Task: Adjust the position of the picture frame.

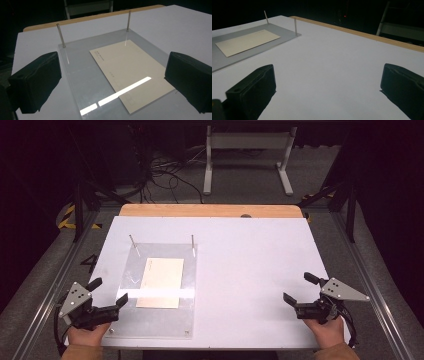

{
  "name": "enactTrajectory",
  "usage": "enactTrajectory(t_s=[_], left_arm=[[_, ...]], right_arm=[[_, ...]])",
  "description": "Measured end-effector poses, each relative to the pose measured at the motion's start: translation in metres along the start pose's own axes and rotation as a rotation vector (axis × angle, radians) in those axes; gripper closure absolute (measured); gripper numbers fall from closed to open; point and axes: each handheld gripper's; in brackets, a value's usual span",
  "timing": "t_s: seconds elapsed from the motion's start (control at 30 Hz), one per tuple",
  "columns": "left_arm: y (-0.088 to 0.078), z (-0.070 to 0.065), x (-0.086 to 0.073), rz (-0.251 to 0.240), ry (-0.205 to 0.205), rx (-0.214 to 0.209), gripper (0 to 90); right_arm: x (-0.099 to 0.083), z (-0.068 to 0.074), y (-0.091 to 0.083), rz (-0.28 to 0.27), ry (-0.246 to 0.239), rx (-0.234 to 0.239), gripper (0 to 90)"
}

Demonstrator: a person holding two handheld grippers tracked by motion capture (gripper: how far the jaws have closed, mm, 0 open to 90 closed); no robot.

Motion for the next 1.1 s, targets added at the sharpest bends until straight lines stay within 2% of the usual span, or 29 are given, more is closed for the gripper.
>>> enactTrajectory(t_s=[0.27,0.53,0.67,0.7,0.87,0.97,1.1], left_arm=[[0.0,0.003,0.003,-0.005,-0.008,-0.001,0.9],[0.006,0.021,0.012,0.032,-0.048,0.013,3.1],[0.012,0.029,0.017,0.083,-0.079,0.018,5.2],[0.015,0.032,0.018,0.109,-0.085,0.025,6.3],[0.022,0.041,0.02,0.172,-0.122,0.007,13.0],[0.03,0.047,0.019,0.245,-0.163,-0.006,15.7],[0.043,0.057,0.014,0.359,-0.222,-0.05,18.8]], right_arm=[[0.0,0.001,0.001,0.007,-0.002,0.002,0.4],[0.0,0.0,0.002,0.028,0.011,-0.007,1.6],[-0.001,0.0,0.003,0.039,0.016,-0.003,2.8],[-0.001,0.0,0.004,0.042,0.015,-0.001,3.3],[0.0,0.0,0.006,0.061,0.017,0.008,4.8],[0.0,0.0,0.007,0.069,0.018,0.012,4.7],[-0.001,0.0,0.007,0.073,0.02,0.013,4.7]])
Point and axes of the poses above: each handheld gripper's, and its own axes: y roughly forward along the jaws, x roughly out of its top, z roughly to its left, and after that the axes turned 6 degrees about z, right-handed
